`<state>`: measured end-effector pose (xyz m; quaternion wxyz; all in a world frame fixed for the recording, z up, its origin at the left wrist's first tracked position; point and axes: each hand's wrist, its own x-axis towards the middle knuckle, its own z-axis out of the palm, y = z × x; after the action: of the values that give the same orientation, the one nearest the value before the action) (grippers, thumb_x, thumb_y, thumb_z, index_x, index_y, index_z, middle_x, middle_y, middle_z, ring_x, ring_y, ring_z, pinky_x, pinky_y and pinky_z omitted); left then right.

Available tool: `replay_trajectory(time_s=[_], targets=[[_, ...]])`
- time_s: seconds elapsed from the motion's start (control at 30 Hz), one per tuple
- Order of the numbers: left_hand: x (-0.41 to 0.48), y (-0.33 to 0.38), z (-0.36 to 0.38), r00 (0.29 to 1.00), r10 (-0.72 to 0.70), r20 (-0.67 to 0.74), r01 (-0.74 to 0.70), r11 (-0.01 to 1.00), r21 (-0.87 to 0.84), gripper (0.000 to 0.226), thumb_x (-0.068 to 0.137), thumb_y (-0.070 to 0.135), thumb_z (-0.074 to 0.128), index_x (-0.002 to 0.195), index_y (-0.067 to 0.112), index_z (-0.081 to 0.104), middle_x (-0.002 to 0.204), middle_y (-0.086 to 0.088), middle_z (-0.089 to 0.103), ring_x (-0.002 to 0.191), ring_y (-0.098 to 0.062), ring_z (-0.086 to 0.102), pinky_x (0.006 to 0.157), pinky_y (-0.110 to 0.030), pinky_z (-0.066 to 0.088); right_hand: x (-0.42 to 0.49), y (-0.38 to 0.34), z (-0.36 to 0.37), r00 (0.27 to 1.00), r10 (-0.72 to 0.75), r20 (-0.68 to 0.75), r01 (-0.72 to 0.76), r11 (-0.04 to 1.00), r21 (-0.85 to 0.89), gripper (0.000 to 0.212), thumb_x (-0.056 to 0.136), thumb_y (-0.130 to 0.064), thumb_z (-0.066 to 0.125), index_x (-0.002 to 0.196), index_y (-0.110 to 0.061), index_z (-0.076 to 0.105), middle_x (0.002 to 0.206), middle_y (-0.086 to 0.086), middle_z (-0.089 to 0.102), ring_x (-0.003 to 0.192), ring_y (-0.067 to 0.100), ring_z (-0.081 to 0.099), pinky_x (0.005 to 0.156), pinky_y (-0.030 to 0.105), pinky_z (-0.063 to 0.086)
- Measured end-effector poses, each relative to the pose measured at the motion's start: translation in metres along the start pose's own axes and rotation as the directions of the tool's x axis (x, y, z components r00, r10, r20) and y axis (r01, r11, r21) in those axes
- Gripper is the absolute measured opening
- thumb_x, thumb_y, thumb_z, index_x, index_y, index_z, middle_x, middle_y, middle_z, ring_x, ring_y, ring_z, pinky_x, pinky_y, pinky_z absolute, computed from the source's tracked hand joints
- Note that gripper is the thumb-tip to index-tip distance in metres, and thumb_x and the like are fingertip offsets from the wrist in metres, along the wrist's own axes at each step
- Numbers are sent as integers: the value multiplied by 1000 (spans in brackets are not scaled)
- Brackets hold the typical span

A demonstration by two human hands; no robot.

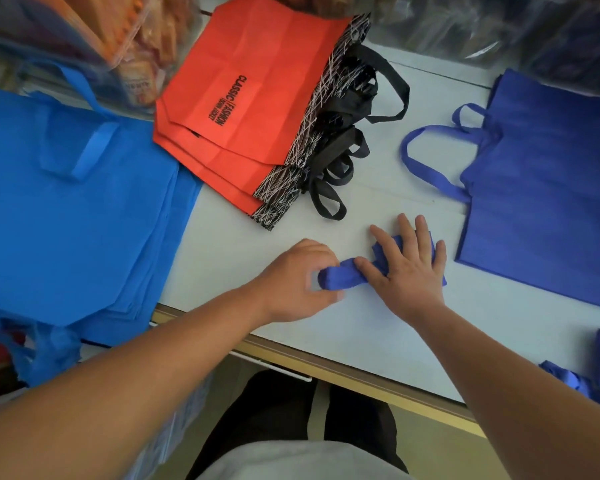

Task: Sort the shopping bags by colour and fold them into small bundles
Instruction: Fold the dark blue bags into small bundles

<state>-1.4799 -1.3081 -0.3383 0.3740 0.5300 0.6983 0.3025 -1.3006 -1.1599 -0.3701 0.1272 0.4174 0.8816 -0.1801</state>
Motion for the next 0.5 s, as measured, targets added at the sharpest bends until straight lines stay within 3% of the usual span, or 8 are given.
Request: replay_trajectory(time_s=[0.07,0.17,0.27,0.4,0.5], targets=[[1,14,-6,995,-98,-23,93,985,-146,23,84,24,83,92,14,64,111,0,67,112,-10,59,97,-14,43,1,0,-2,1000,5,25,-6,1000,25,68,96,-77,21,157,-48,19,170,-7,-7,152,13,-27,124,54,-11],[8,27,-2,987,-147,-62,123,947,-297,20,89,23,77,86,15,60,82,-6,61,81,-18,59,81,-31,51,0,-1,-5,998,-6,63,3,999,55,70,94,-79,12,157,-49,16,169,-10,-10,150,11,-31,122,51,-15],[17,27,5,953,-261,-151,161,863,-480,24,93,19,73,86,7,53,77,-21,56,70,-17,57,73,-38,59,-10,-7,-4,997,-22,76,14,994,106,73,92,-75,-2,158,-49,13,169,-11,-12,148,9,-34,123,53,-14],[15,16,22,853,-477,-212,392,853,-344,30,99,36,64,88,14,47,70,-1,57,56,-17,71,67,-48,58,-23,-11,-1,996,-40,81,26,985,172,80,87,-85,4,157,-50,16,169,-13,-12,148,6,-34,123,51,-14],[11,14,35,767,-611,-194,517,769,-377,34,100,45,59,91,14,47,79,-2,65,54,-19,71,64,-50,61,-26,-12,5,997,-47,59,43,996,80,86,82,-94,18,157,-52,13,169,-11,-15,149,9,-34,123,52,-14]])
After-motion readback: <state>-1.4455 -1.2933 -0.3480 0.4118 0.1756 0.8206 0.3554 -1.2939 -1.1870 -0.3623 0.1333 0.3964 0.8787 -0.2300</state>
